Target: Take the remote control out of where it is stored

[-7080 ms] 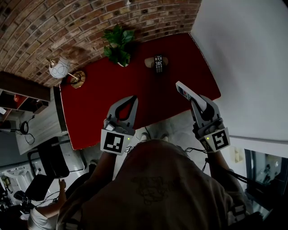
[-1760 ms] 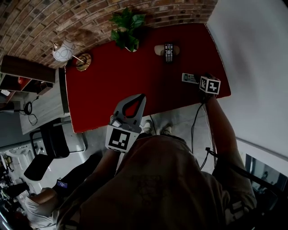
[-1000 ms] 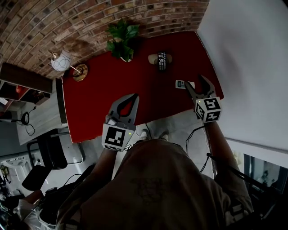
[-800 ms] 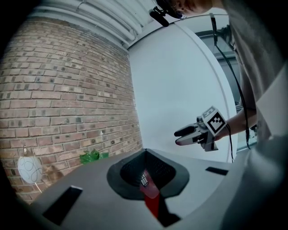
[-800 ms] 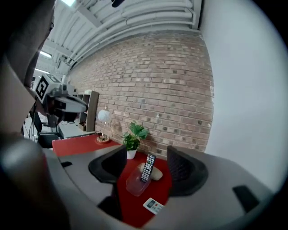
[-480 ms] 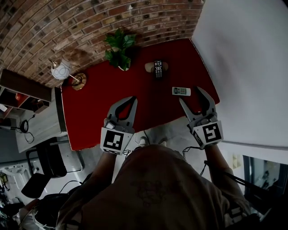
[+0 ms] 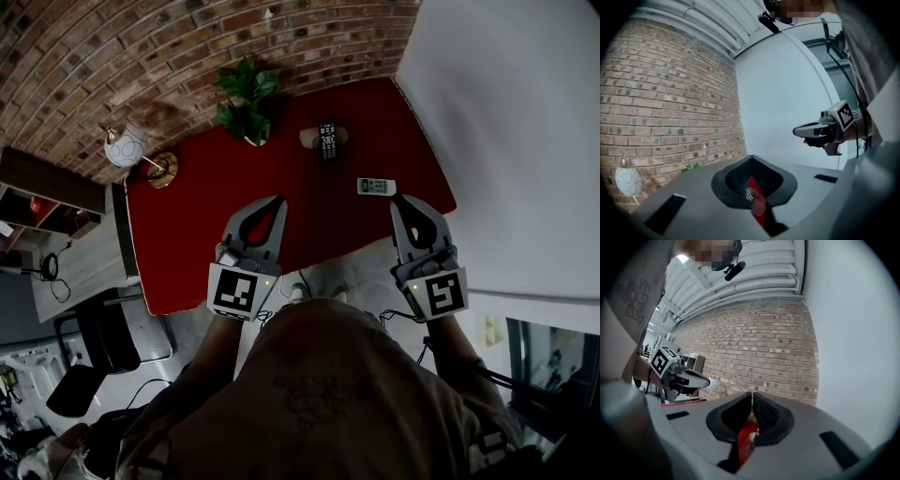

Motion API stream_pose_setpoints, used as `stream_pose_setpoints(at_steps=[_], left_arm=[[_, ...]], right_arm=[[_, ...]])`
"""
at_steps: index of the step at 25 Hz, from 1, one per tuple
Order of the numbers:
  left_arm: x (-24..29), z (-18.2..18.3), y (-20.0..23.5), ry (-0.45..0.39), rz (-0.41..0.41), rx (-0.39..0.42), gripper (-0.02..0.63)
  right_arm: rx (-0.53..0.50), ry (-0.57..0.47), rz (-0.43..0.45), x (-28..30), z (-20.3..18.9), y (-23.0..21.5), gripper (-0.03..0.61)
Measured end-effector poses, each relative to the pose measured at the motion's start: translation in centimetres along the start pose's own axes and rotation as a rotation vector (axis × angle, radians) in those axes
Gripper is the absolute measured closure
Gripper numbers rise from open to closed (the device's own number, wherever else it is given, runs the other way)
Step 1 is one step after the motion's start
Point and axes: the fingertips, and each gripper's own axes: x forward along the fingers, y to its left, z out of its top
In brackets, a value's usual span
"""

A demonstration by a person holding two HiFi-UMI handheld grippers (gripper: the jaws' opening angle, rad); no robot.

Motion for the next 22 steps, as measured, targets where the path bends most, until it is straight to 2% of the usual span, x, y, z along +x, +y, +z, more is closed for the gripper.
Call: stream_pose_setpoints(at_steps=[2,12,16,22], left_arm=[[-0.1,0.0,0.0,-0.001,-0.004,0.002,0.603],[-0.3,0.1,0.1,-0.016,-0.012,-0.003,0.603],[-0.3,-0.1,-0.2,-0.009,-0.033,0.05,0.603],[-0.3,0.4,0.2,-0.038,-0.016,-0.029,0.603]], right_arm=[[0.011,-0.001,0.001,-0.1,-0.2,0.1,0.565],[0.017,0.011,0.012,-0.1,-0.6,0.9,0.566],[0.023,0.017,0.016,0.1,-0.7,0.9,0.566],[0.026,0.023,0.022,0.2,-0.9,1.1,0.566]])
